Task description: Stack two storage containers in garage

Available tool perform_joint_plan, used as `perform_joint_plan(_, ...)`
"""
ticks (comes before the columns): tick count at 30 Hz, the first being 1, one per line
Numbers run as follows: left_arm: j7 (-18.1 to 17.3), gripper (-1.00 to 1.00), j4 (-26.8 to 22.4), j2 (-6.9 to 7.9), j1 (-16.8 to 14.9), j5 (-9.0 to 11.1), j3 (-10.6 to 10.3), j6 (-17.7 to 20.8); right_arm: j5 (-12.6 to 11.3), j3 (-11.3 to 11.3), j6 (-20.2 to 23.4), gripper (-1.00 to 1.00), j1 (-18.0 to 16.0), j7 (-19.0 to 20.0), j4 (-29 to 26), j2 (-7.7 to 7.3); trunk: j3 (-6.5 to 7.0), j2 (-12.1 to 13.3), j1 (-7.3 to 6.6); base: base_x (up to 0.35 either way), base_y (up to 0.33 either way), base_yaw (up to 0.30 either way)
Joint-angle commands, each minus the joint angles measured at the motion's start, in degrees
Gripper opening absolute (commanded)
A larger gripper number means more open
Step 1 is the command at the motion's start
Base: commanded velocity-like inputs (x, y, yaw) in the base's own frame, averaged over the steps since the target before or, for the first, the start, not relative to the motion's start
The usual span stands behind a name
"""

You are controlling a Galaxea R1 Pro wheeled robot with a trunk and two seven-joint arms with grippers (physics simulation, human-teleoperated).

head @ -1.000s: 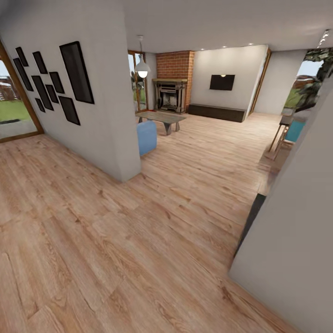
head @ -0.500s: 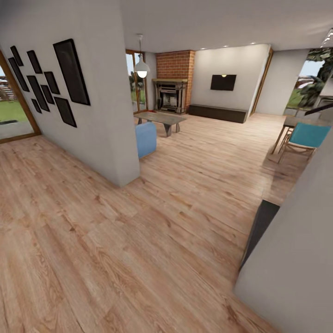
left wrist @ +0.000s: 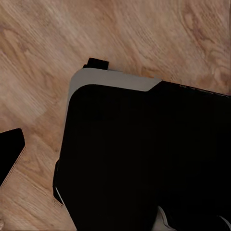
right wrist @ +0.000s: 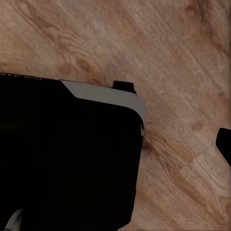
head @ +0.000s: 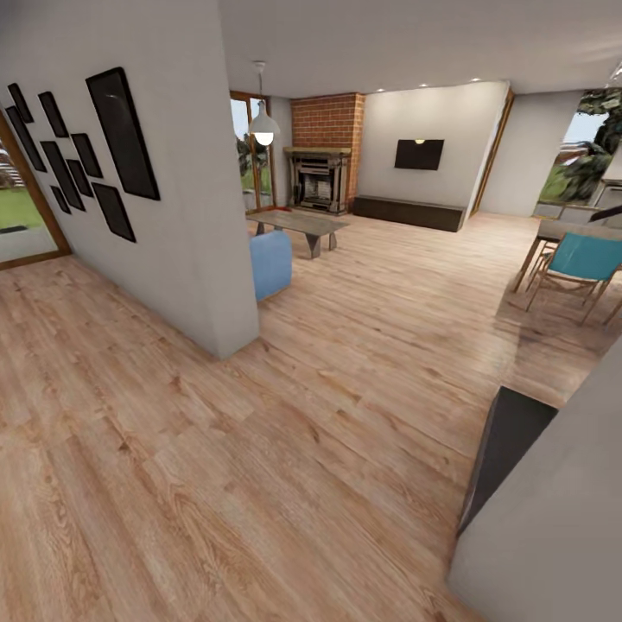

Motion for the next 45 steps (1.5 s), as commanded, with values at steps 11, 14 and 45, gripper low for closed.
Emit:
perform_joint_plan(11, -0.1, 1.00, 0.1, 0.25, 0.1, 0.4, -0.1, -0.4, -0.5, 0.6, -0.3, 1.00, -0.1, -0.1, 0.2, 0.05, -0.06, 0.0, 0.04, 0.321, 0.000, 0.000)
perform_joint_plan(14, -0.1, 1.00, 0.1, 0.28, 0.1, 0.4, -0.1, -0.4, -0.5, 0.6, -0.3, 1.00, -0.1, -0.1, 0.2, 0.05, -0.06, 0.0, 0.04, 0.322, 0.000, 0.000)
perform_joint_plan(45, -0.1, 1.00, 0.1, 0.20, 0.1, 0.4, -0.2, -0.4, -0.5, 0.6, -0.3, 1.00, -0.1, -0.1, 0.2, 0.06, -0.06, 0.0, 0.04, 0.322, 0.000, 0.000)
